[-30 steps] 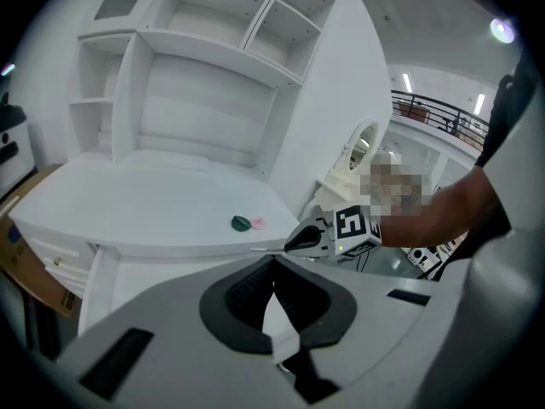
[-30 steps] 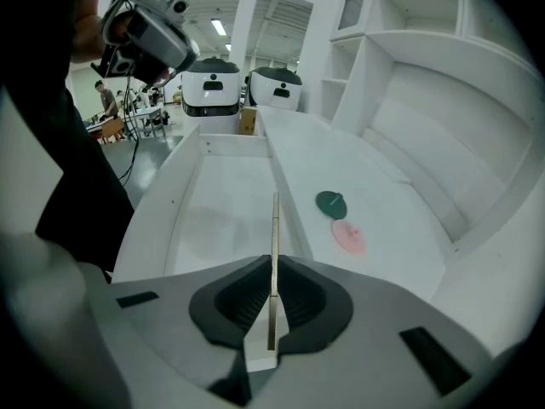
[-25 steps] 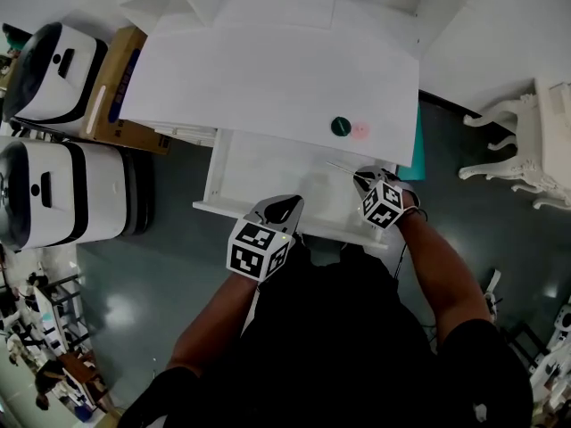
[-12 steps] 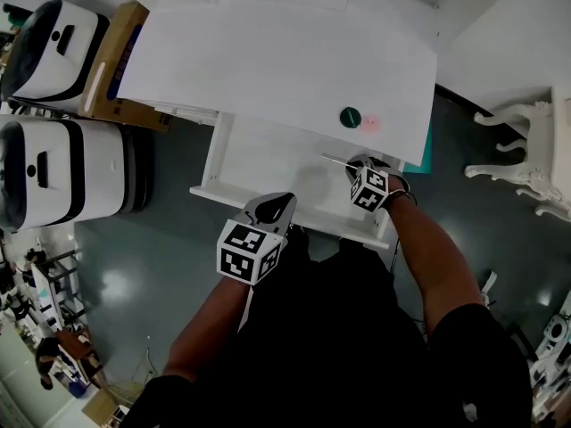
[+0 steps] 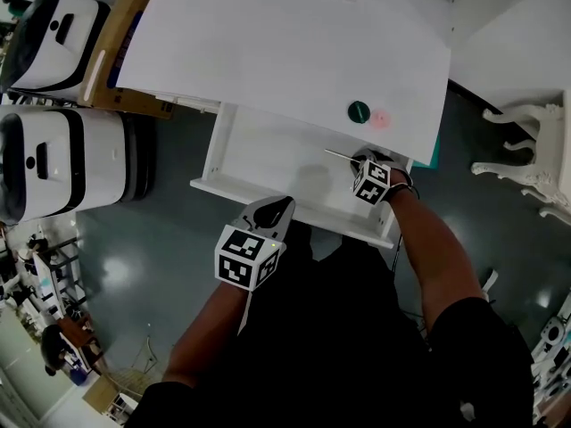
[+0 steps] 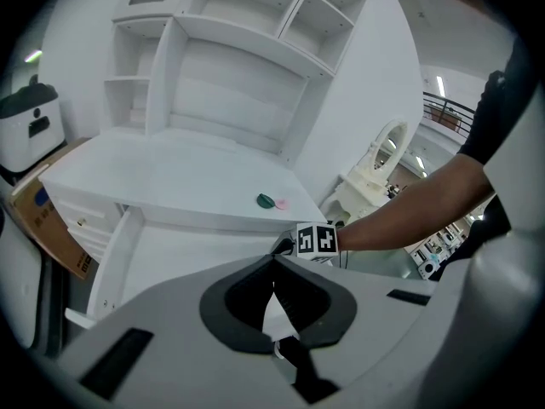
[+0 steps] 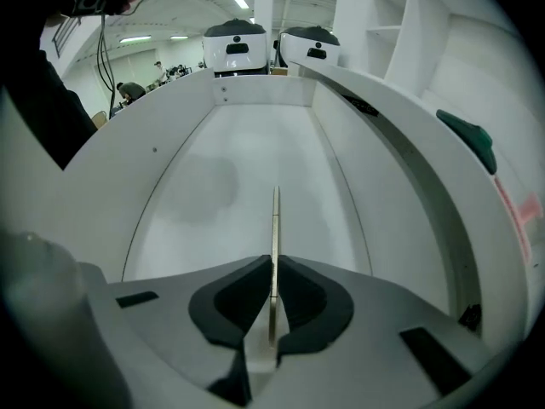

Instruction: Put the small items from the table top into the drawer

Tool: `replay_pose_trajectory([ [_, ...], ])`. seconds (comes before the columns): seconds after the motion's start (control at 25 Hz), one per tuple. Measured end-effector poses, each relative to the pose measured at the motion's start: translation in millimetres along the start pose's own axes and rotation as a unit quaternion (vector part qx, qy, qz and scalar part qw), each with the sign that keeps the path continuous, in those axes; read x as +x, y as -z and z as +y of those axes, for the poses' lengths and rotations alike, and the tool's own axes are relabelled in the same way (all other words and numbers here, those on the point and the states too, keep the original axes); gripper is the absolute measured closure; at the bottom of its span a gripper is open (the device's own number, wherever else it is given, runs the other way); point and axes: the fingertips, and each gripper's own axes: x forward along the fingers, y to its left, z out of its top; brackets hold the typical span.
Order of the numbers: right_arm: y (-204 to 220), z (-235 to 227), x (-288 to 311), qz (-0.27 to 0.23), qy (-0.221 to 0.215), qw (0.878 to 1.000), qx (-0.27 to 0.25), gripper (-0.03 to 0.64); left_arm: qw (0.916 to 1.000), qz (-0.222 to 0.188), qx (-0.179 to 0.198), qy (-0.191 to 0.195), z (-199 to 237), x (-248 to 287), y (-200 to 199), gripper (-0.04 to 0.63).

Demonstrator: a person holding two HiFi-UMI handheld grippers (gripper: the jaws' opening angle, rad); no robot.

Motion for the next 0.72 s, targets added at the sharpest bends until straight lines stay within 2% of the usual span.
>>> replay_pose_trajectory([
  [0.32,5.0,-1.1,9.1,0.015,0.005,1.0,-0.005,0.571,1.0,-0.001,-0.001,-0.004,3.8,-1.1,-3.4,0.592],
  [0.72,1.9,-1.1,-9.1,0.014,0.036,0.999,0.026,0.571,0.9997,-0.01,0.017,0.016,-1.8,2.1,-14.2,0.592],
])
